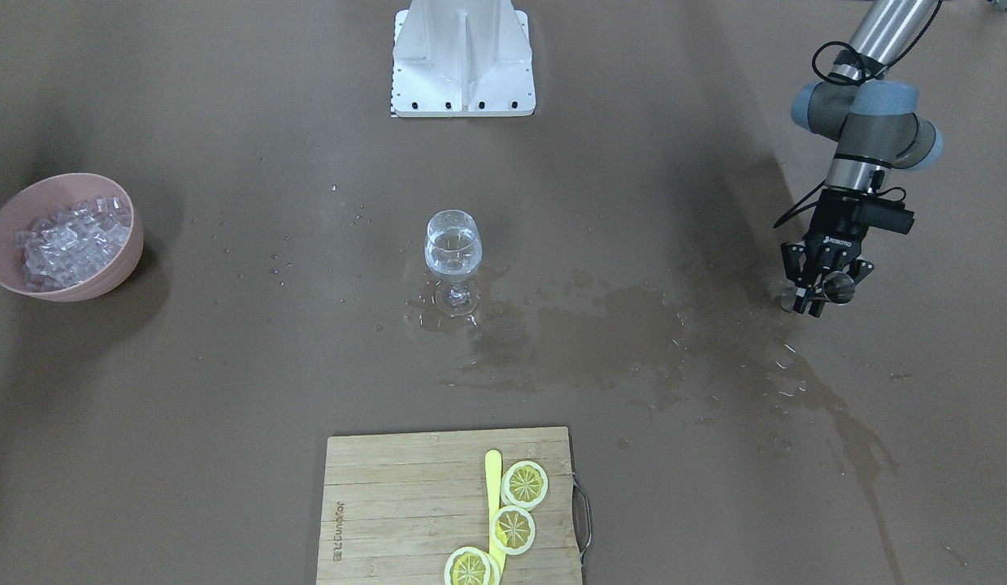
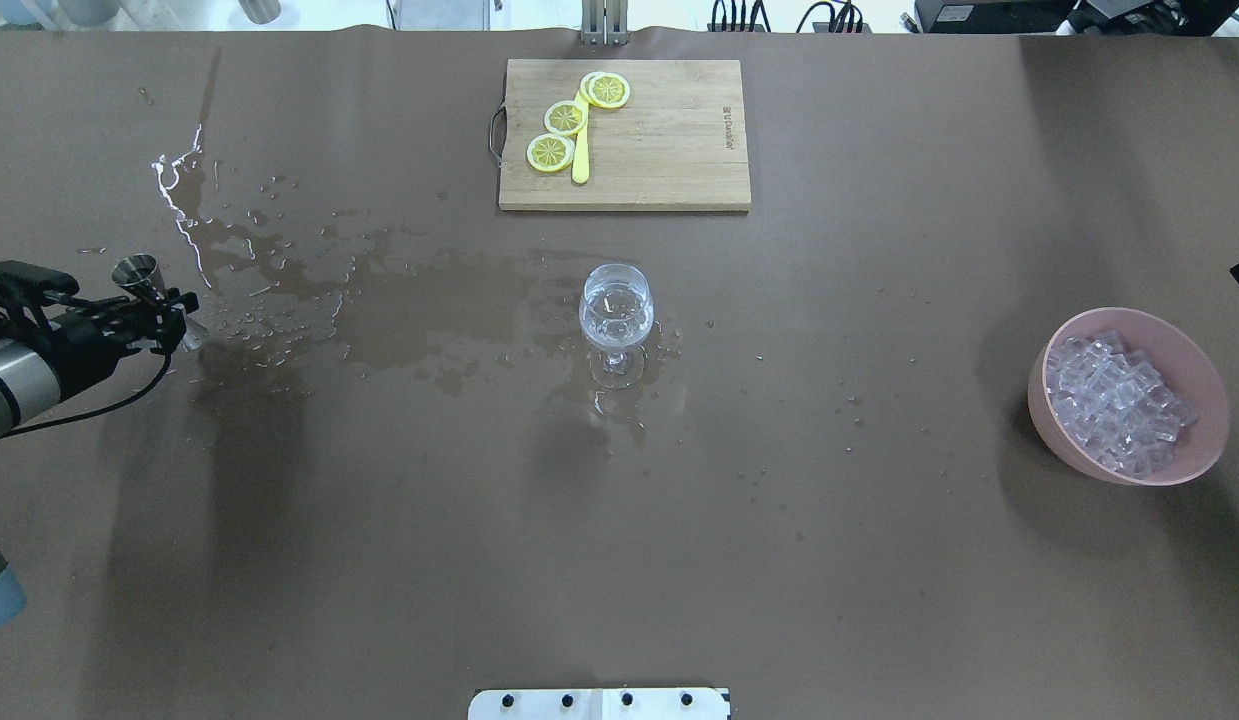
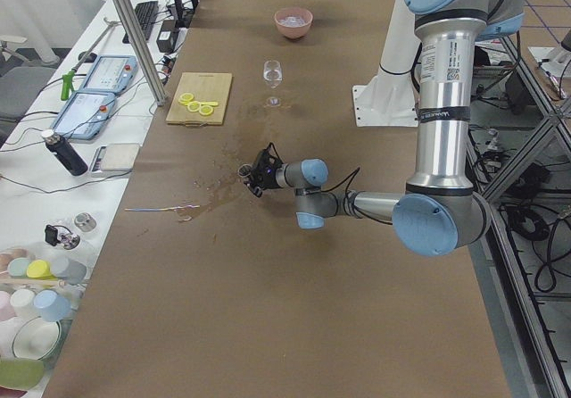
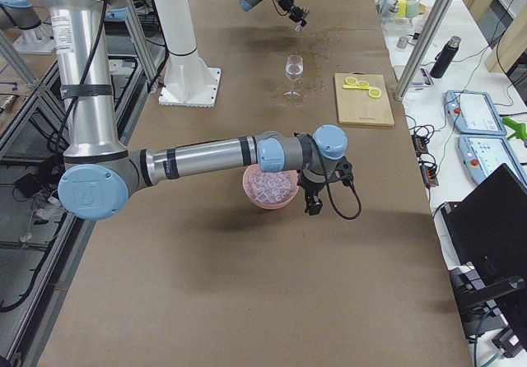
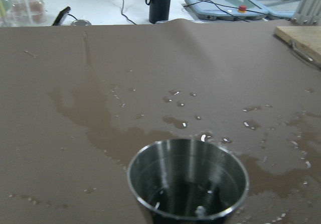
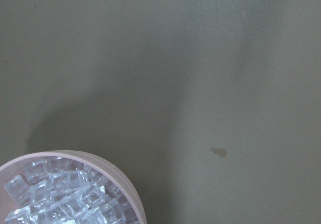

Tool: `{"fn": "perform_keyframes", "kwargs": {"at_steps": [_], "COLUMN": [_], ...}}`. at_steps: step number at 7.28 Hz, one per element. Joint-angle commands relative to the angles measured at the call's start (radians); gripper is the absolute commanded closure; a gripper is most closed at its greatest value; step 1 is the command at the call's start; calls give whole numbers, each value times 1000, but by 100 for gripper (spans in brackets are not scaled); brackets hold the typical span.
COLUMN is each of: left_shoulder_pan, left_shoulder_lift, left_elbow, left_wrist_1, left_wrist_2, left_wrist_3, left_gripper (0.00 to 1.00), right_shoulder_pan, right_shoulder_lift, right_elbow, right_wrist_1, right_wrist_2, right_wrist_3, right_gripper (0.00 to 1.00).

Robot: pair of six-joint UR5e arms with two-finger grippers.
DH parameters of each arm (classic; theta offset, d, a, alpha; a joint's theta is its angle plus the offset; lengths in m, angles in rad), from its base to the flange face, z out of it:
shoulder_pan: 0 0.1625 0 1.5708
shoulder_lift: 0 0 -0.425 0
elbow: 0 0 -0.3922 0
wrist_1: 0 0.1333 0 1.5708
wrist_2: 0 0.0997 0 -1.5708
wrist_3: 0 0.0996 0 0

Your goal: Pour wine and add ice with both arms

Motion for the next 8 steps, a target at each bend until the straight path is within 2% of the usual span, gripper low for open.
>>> {"fn": "perform_keyframes", "kwargs": {"at_steps": [1,4,5,6,8], "left_shoulder_pan": [-3,3,5,3,-17], "left_shoulder_lift": [-97,-187,-218,-250,-306], "left_elbow": [-68,-64,-59,-50,-49], "left_wrist_1": [78,115,111,108,147], "left_wrist_2": [-7,-14,-46,-116,-132], "left_wrist_3": [1,73,137,183,188], "left_gripper": [100,100,100,100,100], "right_shoulder_pan": [-1,-1,-1,0,0], "right_shoulder_lift": [4,4,4,4,-2], "right_elbow": [-4,-24,-15,-13,-16], "right_wrist_1": [0,-2,-2,-2,-2], "right_wrist_2": [-1,2,3,3,3], "right_wrist_3": [0,0,3,5,9], "right_gripper": [0,0,0,0,0]}}
